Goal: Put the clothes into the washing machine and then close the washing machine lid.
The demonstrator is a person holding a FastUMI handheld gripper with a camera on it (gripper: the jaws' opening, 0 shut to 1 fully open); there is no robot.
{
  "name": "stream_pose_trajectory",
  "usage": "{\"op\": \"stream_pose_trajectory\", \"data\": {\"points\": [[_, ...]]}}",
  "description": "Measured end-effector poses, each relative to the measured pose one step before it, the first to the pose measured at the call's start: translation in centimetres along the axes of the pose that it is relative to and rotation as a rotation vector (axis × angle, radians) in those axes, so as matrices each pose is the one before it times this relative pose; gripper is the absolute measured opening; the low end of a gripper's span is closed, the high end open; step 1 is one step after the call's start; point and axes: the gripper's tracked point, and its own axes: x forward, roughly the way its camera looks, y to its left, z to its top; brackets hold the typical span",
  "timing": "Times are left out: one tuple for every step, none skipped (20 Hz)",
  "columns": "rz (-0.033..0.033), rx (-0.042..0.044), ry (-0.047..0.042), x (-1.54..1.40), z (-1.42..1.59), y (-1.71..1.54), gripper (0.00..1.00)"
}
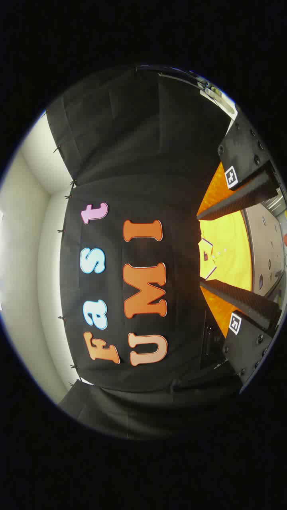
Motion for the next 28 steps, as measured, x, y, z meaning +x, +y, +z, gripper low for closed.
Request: {"op": "stream_pose_trajectory", "data": {"points": [[0.0051, -0.00322, -0.00279, 0.199, 0.107, 0.047, 0.97], [0.00277, -0.00614, 0.00107, 0.146, -0.029, 0.069, 0.97], [0.00293, -0.00685, 0.00329, 0.186, -0.054, 0.099, 0.97], [0.00163, -0.00509, -0.00098, 0.203, -0.067, 0.007, 0.97], [0.00284, -0.00413, -0.00016, 0.116, 0.098, 0.0, 0.97], [0.00436, -0.00304, 0.00046, 0.047, 0.042, 0.13, 0.97], [0.00303, -0.00591, 0.00003, 0.135, -0.071, 0.196, 0.97], [0.00202, -0.00666, 0.00342, 0.131, -0.004, 0.108, 0.97], [0.00325, -0.0057, 0.00557, 0.125, -0.151, 0.108, 0.97], [0.00527, -0.00267, 0.0063, 0.115, -0.232, 0.15, 0.97], [0.00212, -0.00101, -0.00082, 0.121, 0.162, 0.181, 0.97], [0.00291, -0.00098, -0.0012, 0.13, 0.095, 0.174, 0.97], [-0.00006, -0.0019, -0.00268, 0.038, 0.149, 0.114, 0.97], [0.00076, -0.00395, 0.00006, 0.045, -0.008, 0.115, 0.97], [-0.0008, -0.00545, 0.00038, -0.062, 0.03, 0.103, 0.97], [-0.00016, -0.00601, 0.00057, -0.159, 0.024, 0.12, 0.97], [-0.00192, -0.00519, -0.00115, -0.098, -0.02, 0.05, 0.97], [-0.0032, -0.00256, -0.00009, -0.043, -0.038, 0.033, 0.97], [-0.00186, 0.00159, 0.00376, -0.103, -0.223, -0.015, 0.97], [-0.00332, 0.00465, 0.00118, -0.094, -0.065, 0.013, 0.97], [-0.00065, 0.00418, 0.00238, -0.04, 0.038, 0.051, 0.97], [-0.00174, 0.00095, -0.00084, 0.059, -0.066, 0.07, 0.97], [-0.00189, -0.00059, 0.00041, 0.114, -0.142, -0.101, 0.97], [-0.0011, -0.00109, 0.0042, 0.159, -0.15, -0.074, 0.97], [-0.00186, 0.00124, 0.00954, 0.327, -0.21, -0.056, 0.97], [0.00225, 0.00256, 0.00412, 0.249, -0.085, -0.019, 0.97], [0.0032, 0.00246, 0.00325, 0.546, -0.122, -0.006, 0.97], [0.0018, 0.00014, 0.00678, 0.65, -0.266, -0.114, 0.97]]}}
